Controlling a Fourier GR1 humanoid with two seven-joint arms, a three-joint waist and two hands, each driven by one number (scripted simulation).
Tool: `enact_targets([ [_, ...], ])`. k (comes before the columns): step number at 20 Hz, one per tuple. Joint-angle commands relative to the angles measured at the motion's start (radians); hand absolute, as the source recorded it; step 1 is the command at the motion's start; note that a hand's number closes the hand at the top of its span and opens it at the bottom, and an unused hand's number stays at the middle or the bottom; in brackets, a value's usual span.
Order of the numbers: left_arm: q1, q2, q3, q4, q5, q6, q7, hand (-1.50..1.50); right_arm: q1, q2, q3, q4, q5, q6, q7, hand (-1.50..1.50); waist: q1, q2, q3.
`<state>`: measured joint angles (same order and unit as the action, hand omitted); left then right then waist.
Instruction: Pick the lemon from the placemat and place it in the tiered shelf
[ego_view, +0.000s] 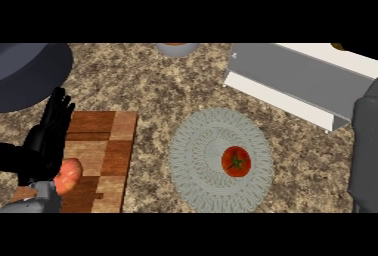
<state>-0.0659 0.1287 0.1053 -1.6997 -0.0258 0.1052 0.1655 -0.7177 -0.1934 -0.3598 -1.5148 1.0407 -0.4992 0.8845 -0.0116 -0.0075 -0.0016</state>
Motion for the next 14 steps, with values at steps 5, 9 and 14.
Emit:
enact_targets([
  [5,0.039,0.002,0.029,0.035,0.018,-0.014,-0.051,0.00,0.297,-0.005,-0.065,-0.513,-0.081,0.204,0.149,-1.50,-0.026,-0.003,0.001],
  [9,-0.012,0.038,0.050,0.005,0.034,-0.026,0.024,0.00,0.444,-0.044,-0.147,-0.685,-0.232,0.296,0.131,-1.50,-0.015,0.001,0.002],
  [14,0.036,-0.006,0.004,-0.004,-0.001,-0.015,-0.034,0.00,0.570,-0.051,-0.230,-0.873,-0.392,0.398,0.165,-1.50,-0.002,0.004,0.002],
])
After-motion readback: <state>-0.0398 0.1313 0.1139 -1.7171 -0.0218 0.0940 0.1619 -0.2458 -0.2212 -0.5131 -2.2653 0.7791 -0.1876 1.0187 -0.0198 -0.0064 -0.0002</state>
